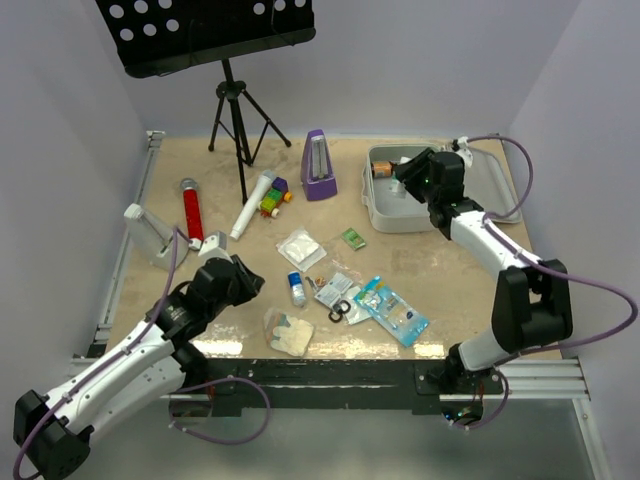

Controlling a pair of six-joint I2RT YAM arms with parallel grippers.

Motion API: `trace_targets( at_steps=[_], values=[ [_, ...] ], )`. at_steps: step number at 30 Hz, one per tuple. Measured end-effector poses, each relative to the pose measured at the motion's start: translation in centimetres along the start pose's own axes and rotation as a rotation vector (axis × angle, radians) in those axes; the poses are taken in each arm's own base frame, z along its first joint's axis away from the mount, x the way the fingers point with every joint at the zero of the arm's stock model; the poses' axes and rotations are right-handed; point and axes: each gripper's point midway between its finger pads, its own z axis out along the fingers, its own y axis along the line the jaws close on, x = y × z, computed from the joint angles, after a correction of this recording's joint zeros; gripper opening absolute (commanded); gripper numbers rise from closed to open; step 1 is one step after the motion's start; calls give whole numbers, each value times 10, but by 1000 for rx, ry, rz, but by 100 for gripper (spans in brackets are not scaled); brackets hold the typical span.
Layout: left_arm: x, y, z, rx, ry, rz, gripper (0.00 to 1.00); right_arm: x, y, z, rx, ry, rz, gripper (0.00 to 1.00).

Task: Organize the medicine kit

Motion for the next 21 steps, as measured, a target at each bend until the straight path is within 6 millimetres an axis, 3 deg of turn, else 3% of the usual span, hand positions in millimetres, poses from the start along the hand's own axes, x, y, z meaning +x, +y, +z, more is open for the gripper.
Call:
trace_targets(
  at_steps=[12,21],
  values=[
    [2,1,3,-10,11,4,29,6,-46,72,107,-54,354,26],
    [11,8,10,-29,28,10,28,22,-73,98,177,-38,450,34]
  ],
)
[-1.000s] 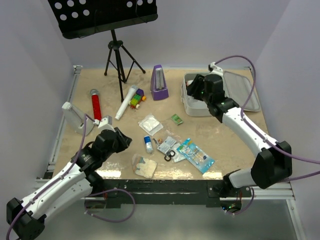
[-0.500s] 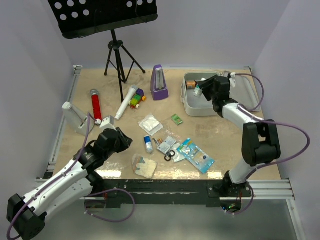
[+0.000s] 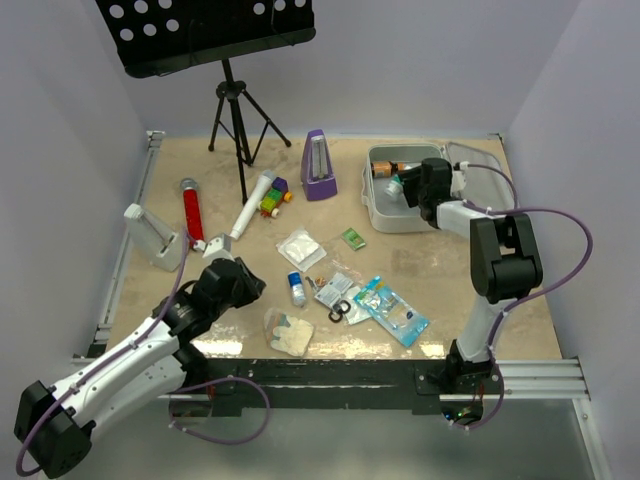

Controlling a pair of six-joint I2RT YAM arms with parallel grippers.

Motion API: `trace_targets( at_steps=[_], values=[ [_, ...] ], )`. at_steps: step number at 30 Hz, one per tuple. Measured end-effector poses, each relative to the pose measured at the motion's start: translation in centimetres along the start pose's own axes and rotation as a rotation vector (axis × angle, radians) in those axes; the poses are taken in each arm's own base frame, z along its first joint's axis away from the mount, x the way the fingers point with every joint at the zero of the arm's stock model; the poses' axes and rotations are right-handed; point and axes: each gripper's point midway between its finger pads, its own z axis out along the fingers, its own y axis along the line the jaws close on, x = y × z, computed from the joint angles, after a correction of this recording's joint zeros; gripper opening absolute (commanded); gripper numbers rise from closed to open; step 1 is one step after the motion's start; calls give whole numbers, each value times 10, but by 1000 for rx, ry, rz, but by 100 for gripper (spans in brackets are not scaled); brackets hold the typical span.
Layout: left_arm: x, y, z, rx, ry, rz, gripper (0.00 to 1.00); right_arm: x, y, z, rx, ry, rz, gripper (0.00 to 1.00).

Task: Organize the medicine kit

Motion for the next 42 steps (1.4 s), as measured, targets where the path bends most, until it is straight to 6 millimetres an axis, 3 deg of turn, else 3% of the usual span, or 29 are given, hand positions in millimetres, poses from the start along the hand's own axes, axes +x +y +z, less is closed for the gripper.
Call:
trace_targets(
  at_steps=[3,8,14,21,24,27,33,38,42],
  values=[
    [4,2,3,-12,15,5,28,2,-3,1,6,7,2,36],
    [6,0,6,-5,25,4,28,7,-8,3,15,29,-11,56],
    [10,3,7,-5,30,2,28,18,-19,15,43,72,-47,72],
    [11,3,8,0,36,1,28,19,-18,15,60,94,-117,74],
    [12,1,8,6,40,0,28,10,-10,16,60,70,-205,66],
    [13,1,9,12,42,-1,28,4,-7,15,62,56,-315,41],
    [20,5,12,7,61,-10,28,-2,-27,13,115,60,-542,13],
    [23,3,14,14,75,-12,28,7,-37,8,140,87,-682,1],
    [22,0,14,24,71,-15,28,30,-35,3,118,135,-764,0]
  ],
)
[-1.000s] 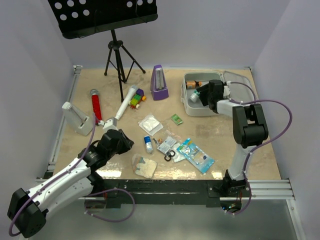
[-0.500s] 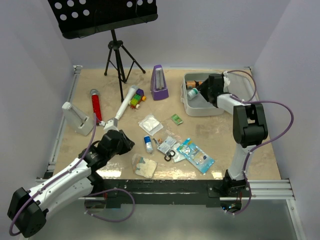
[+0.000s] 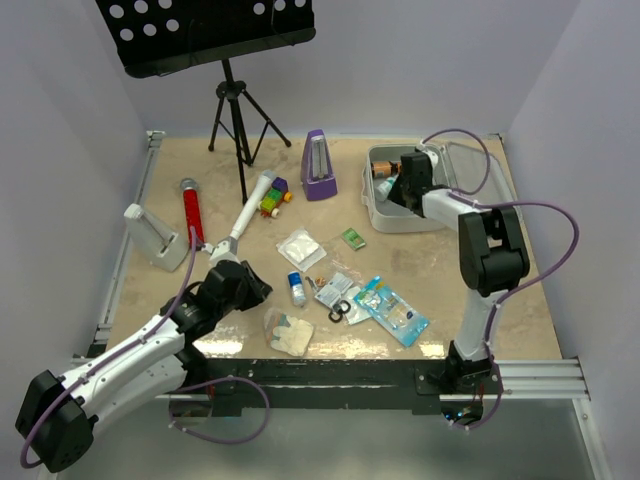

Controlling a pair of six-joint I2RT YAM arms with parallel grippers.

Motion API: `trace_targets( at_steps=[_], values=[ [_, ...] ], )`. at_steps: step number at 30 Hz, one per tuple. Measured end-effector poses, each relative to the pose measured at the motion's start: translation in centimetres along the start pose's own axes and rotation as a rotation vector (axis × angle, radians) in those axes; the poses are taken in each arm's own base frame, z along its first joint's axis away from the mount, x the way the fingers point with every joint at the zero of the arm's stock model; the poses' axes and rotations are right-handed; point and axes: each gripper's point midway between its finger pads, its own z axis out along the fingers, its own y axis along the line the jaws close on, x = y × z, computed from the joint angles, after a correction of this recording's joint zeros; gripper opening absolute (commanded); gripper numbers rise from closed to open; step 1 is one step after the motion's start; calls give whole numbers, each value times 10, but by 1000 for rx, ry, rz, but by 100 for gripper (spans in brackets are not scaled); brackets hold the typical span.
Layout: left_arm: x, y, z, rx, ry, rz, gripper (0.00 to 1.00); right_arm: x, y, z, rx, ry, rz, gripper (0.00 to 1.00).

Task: Organize the medicine kit

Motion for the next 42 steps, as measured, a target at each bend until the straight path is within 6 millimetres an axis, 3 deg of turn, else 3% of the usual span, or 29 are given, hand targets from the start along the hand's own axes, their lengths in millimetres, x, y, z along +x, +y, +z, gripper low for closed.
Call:
trace_targets(
  at_steps=[5,9,19,27,32,38,40,42],
  values=[
    [0,-1,0,7,2,-1,28,22,23,9,-45,54,-58,0],
    [0,-2,-1,12,-3,-2,28,33,22,16,-36,84,-54,0],
    [2,2,1,-7,7,3,28,-3,40,33,-37,15,-17,0],
    [3,4,1,-14,9,4,28,-8,42,27,-45,3,-14,2],
    [1,3,-1,-10,3,3,29,-22,40,-5,-54,-36,-10,8],
    [-3,1,-7,9,-17,-3,29,-72,62,-76,-132,-186,-8,15],
    [-4,1,-10,11,-25,-4,30,-77,73,-107,-168,-236,-34,23],
    [-6,2,-12,11,-34,-5,33,-69,91,-135,-216,-267,-73,44]
  ],
)
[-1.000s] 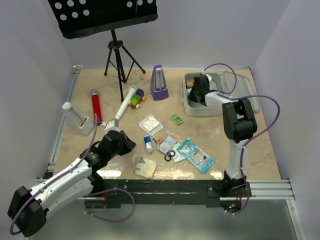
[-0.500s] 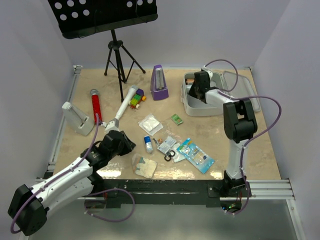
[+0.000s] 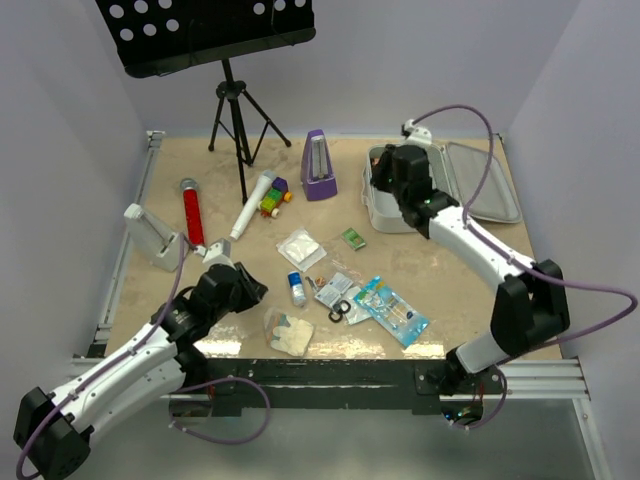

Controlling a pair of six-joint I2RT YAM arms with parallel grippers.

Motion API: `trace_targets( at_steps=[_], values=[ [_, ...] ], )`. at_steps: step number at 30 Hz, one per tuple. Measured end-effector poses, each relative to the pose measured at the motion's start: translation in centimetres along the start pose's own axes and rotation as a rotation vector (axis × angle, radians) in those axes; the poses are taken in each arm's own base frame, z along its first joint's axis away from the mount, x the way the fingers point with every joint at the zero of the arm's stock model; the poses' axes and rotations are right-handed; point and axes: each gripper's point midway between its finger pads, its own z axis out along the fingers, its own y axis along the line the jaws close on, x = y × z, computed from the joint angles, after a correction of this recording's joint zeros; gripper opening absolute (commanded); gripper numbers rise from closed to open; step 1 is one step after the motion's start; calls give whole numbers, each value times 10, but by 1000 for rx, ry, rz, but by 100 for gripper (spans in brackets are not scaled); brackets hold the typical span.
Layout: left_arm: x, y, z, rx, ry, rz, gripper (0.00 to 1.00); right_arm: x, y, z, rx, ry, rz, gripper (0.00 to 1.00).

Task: Organize the medicine kit

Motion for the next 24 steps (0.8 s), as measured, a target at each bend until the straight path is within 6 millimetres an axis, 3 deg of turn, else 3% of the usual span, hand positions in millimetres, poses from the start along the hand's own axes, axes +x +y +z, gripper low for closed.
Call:
trace_targets(
  at_steps=[1,3,6,9,12,16,19,24],
  values=[
    [-1,1,-1,-1,-4,0,34,8,14,-14,-32,-1,-29,54],
    [-2,0,-3,5,-13,-2,37,33,41,-41,-103,21,-90,64],
    [-5,-2,-6,20,-23,-6,38,87,63,-67,-177,99,-188,66],
    [-6,-4,-8,30,-30,-9,37,132,52,-72,-154,177,-258,65],
    [-7,-4,-9,33,-31,-14,35,156,29,-62,-75,222,-301,62],
    [-4,1,-10,14,-20,-12,34,172,20,-55,-49,250,-348,62],
    [-2,6,-13,0,-16,-10,34,188,33,-66,-102,259,-390,61],
    [-1,9,-16,-1,-22,-12,34,237,68,-113,-267,322,-471,62]
  ],
)
